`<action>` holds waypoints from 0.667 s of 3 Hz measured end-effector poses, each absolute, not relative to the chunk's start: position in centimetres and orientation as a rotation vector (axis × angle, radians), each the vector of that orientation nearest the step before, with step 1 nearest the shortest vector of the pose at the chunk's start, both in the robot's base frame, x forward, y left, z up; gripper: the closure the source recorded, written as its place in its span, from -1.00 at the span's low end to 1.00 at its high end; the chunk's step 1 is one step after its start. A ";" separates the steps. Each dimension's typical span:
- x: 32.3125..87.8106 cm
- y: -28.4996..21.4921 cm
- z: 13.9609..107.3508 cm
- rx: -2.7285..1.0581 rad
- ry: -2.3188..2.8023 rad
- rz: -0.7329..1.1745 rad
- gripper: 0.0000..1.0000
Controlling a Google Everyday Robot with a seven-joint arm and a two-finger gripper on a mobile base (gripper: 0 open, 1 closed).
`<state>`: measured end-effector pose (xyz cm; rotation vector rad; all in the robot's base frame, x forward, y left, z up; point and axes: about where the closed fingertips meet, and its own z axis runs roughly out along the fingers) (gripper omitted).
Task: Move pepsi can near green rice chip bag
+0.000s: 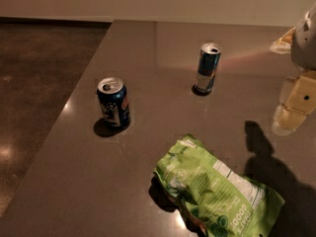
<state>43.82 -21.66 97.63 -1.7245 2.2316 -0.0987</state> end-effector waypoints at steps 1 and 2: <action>43.8 -21.6 97.6 -1.725 2.231 -0.099 -1.00; 44.1 -19.5 97.8 -1.772 2.178 -0.071 -1.00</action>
Offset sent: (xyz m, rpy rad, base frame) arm 0.0054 0.0469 -0.0027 0.0360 0.0196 0.1205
